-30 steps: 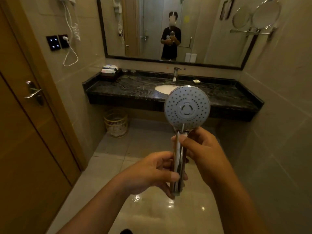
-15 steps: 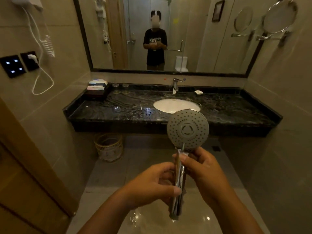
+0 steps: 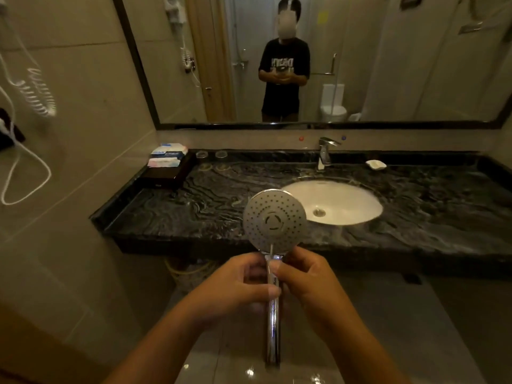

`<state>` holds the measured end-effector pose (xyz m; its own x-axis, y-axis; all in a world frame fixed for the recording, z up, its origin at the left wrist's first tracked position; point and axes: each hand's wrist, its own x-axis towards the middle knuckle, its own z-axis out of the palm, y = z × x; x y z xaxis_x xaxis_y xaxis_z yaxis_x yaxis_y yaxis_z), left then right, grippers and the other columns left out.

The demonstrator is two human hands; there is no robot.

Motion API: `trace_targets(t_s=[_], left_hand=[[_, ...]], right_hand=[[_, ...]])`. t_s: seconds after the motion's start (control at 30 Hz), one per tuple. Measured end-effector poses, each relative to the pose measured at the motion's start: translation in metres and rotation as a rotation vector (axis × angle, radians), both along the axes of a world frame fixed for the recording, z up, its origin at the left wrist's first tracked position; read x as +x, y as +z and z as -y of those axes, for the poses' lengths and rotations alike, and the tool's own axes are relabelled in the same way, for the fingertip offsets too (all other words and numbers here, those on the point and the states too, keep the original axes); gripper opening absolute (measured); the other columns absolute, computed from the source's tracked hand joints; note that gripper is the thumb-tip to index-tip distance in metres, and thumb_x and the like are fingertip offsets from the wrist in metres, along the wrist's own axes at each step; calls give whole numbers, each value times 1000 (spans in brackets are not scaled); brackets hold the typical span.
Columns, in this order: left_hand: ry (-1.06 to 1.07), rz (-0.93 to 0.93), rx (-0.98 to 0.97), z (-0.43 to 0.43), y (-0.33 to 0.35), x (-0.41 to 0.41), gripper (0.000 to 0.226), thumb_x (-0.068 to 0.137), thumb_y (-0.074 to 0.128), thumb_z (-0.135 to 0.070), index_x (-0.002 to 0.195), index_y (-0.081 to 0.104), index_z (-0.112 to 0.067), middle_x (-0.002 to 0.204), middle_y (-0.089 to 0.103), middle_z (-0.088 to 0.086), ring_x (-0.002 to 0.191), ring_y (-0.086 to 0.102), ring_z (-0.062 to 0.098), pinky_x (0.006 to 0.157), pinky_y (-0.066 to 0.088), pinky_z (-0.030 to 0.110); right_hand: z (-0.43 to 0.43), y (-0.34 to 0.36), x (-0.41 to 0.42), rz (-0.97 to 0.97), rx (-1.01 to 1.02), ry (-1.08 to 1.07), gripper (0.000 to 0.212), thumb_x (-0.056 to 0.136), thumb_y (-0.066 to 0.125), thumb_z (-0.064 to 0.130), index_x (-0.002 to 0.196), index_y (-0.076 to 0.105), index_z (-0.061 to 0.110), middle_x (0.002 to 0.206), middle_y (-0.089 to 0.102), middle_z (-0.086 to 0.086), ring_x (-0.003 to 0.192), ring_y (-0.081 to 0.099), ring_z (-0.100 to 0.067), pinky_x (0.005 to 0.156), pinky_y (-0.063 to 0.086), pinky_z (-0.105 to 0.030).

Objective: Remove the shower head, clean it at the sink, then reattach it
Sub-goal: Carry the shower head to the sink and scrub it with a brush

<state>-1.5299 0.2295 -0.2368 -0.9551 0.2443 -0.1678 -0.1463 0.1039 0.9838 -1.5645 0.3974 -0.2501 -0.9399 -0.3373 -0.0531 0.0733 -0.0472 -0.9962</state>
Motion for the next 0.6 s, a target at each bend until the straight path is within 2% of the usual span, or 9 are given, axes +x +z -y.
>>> trace_targets(t_s=[0.13, 0.2, 0.27, 0.33, 0.4, 0.5, 0.57, 0.6], left_hand=[[87, 28, 40, 9, -5, -76, 28, 93, 62, -6, 120, 61, -8, 109, 73, 20, 102, 70, 38, 91, 53, 58], [115, 44, 57, 16, -14, -110, 28, 93, 63, -10, 121, 61, -13, 108, 73, 18, 102, 70, 36, 81, 56, 49], [111, 71, 76, 24, -22, -141, 29, 93, 64, -13, 121, 62, -20, 108, 73, 17, 100, 71, 34, 69, 52, 35], [107, 112, 70, 36, -32, -172, 31, 92, 66, -17, 122, 61, -23, 109, 73, 14, 100, 71, 33, 65, 50, 29], [107, 139, 46, 49, -44, -203, 31, 91, 67, -19, 122, 60, -21, 108, 74, 10, 98, 72, 29, 66, 51, 28], [127, 162, 24, 71, -60, -252, 26, 92, 66, -16, 117, 61, -19, 100, 77, 6, 90, 75, 21, 67, 56, 30], [132, 202, 100, 90, -68, -286, 24, 92, 65, -12, 116, 61, -15, 96, 77, 10, 84, 76, 23, 62, 58, 29], [125, 224, 130, 102, -73, -304, 24, 92, 65, -12, 116, 61, -14, 97, 76, 13, 84, 76, 27, 64, 60, 33]], right_hand=[[14, -5, -81, 77, 1, 36, 14, 93, 66, 14, 100, 77, 18, 94, 78, -10, 86, 76, -30, 72, 61, -42], [23, -9, -119, 117, -4, 46, 13, 93, 66, 13, 100, 77, 17, 94, 77, -13, 82, 74, -30, 66, 58, -37], [32, -13, -151, 141, -25, 42, 18, 93, 65, 8, 106, 73, 18, 97, 77, -13, 83, 73, -33, 67, 56, -42], [43, -19, -182, 180, -44, 30, 26, 92, 65, 3, 112, 67, 19, 100, 77, -9, 90, 74, -37, 74, 56, -52], [56, -28, -213, 219, -30, 34, 26, 92, 64, 1, 112, 66, 17, 99, 78, -7, 91, 75, -33, 79, 58, -56], [83, -45, -260, 260, 0, 4, 28, 90, 63, -4, 109, 68, 17, 98, 79, -4, 93, 76, -26, 83, 62, -47], [104, -56, -292, 282, 5, -32, 27, 91, 62, -3, 110, 68, 14, 99, 79, -6, 94, 75, -30, 84, 60, -50], [115, -61, -308, 297, 0, -39, 24, 92, 61, -1, 111, 68, 12, 100, 79, -9, 92, 74, -37, 80, 59, -52]])
